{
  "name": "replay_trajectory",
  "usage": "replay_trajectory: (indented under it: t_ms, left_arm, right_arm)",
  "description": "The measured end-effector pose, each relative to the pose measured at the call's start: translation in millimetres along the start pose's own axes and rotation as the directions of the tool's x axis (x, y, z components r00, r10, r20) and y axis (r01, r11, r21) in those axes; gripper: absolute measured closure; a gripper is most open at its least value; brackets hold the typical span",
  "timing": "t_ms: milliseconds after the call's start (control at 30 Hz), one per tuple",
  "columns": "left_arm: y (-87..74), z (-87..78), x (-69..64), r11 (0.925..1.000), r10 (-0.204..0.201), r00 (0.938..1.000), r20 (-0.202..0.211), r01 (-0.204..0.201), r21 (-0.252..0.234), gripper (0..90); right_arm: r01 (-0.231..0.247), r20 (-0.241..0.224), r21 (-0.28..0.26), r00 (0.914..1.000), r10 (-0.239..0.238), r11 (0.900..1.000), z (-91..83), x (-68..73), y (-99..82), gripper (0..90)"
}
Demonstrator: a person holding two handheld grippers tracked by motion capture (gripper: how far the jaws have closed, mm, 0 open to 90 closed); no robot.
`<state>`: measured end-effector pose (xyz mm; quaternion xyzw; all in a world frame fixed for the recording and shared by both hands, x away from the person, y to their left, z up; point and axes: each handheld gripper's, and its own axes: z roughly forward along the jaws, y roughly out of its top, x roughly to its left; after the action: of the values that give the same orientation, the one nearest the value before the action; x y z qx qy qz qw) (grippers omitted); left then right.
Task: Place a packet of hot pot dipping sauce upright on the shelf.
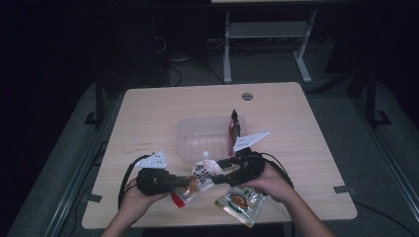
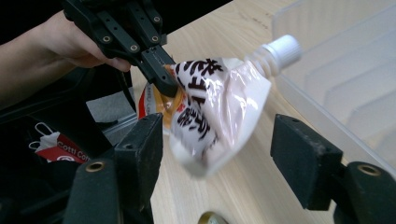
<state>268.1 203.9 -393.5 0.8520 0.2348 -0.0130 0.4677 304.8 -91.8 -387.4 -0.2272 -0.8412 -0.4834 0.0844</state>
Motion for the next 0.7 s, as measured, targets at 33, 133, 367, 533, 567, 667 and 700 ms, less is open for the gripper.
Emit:
replay_trajectory:
  t_ms: [33, 133, 367, 533, 567, 667, 700]
  left_arm:
    - [-0.1, -0.4, -0.8, 0.9999, 0.005, 1.0, 0.003, -0.005, -0.011, 89.6]
    - [0.0, -1.8, -1.0, 0.9998, 0.009, 0.9999, 0.008, -0.008, -0.018, 89.6]
    - [-1.3, -1.0, -0.3, 0.9996, 0.012, 0.9998, 0.018, -0.012, -0.028, 89.6]
    - [-1.8, -1.2, 1.6, 0.9993, 0.01, 0.9998, 0.017, -0.009, -0.038, 89.6]
    - [-1.8, -1.2, 1.6, 0.9993, 0.01, 0.9998, 0.017, -0.009, -0.038, 89.6]
    - [-2.3, 0.2, 3.0, 0.9993, 0.017, 0.9998, 0.013, -0.017, -0.032, 89.5]
    - [-2.5, 1.2, 3.5, 0.9993, 0.018, 0.9998, 0.012, -0.018, -0.033, 89.5]
  right_arm:
    - [0.001, -0.009, 0.008, 1.0, -0.001, 1.0, 2.3, -0.7, 1.0, 37.4]
    - [0.003, -0.023, 0.018, 0.9997, -0.002, 0.9998, 8.1, -1.5, 2.6, 44.9]
    - [0.01, -0.069, 0.009, 0.9976, -0.009, 0.9999, 9.2, -2.1, -0.2, 63.2]
    - [0.015, -0.098, 0.002, 0.9951, -0.015, 0.9999, 7.3, -1.9, -0.7, 77.0]
    - [0.018, -0.096, 0.001, 0.9952, -0.018, 0.9998, 7.6, -1.7, -0.7, 78.1]
    - [0.028, -0.094, 0.004, 0.9952, -0.028, 0.9996, 8.6, -2.5, -1.2, 81.9]
    - [0.028, -0.094, 0.004, 0.9952, -0.028, 0.9996, 8.6, -2.5, -1.2, 81.9]
